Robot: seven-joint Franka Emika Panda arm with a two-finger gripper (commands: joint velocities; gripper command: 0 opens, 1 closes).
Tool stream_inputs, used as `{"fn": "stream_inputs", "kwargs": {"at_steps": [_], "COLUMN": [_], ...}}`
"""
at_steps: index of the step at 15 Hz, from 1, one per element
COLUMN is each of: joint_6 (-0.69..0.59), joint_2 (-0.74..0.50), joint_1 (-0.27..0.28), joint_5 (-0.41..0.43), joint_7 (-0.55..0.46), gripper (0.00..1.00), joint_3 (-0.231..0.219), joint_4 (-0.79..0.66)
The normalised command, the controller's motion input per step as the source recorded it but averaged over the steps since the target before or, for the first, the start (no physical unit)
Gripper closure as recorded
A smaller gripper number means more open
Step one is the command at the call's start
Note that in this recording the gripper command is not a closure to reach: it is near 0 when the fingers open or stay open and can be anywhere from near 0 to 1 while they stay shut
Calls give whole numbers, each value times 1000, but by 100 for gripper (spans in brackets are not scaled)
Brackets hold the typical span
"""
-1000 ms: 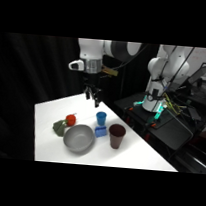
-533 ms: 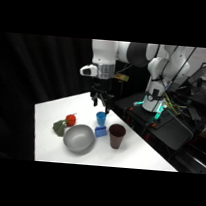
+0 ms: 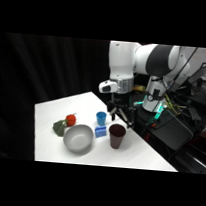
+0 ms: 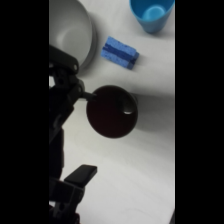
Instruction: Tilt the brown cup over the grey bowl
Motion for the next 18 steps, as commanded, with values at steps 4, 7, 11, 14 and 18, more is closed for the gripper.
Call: {"fn": "stream_inputs", "kwargs": {"at_steps": [4, 7, 11, 14, 18], "joint_6": [328, 816, 576, 160, 28], "joint_2": [-8, 183, 215, 151, 70], "joint_1": [135, 54, 78, 176, 127], "joint_5": [13, -681, -999, -811, -349], "joint_7": [32, 441, 659, 655, 366], "gripper": [0, 0, 0, 100, 100], "joint_3": [138, 42, -296, -340, -151], "joint_4": [-193, -273, -127, 118, 120]}}
